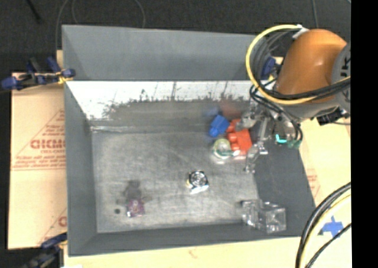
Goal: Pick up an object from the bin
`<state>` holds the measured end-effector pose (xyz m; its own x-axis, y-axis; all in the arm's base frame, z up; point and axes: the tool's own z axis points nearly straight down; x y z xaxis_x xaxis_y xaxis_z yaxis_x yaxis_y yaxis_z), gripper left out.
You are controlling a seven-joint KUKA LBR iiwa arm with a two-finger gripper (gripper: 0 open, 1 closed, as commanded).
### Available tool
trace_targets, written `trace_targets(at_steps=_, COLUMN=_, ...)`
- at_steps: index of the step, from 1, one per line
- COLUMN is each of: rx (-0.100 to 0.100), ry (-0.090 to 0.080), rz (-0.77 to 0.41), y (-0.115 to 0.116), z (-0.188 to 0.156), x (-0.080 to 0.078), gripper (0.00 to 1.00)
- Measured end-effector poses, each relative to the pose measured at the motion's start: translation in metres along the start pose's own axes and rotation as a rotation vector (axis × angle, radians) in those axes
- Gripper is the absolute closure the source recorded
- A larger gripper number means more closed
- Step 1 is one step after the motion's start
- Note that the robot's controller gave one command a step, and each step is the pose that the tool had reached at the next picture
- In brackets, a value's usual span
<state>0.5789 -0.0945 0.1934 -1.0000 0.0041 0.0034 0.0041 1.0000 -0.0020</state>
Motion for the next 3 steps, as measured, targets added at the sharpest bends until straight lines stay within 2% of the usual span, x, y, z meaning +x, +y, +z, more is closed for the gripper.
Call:
trace_targets(at_steps=1, rx=-0.001, ry=-0.008, rz=-0.037, y=0.027, z=0.102, x=-0.063, gripper=0.0)
trace_targets(at_steps=2, rx=0.001, ry=-0.017, rz=-0.266, y=-0.017, z=0.119, x=-0.069, gripper=0.0)
trace_targets(at_steps=3, rx=0.004, ry=-0.025, rz=-0.267, y=-0.017, z=0.116, x=-0.072, gripper=1.0)
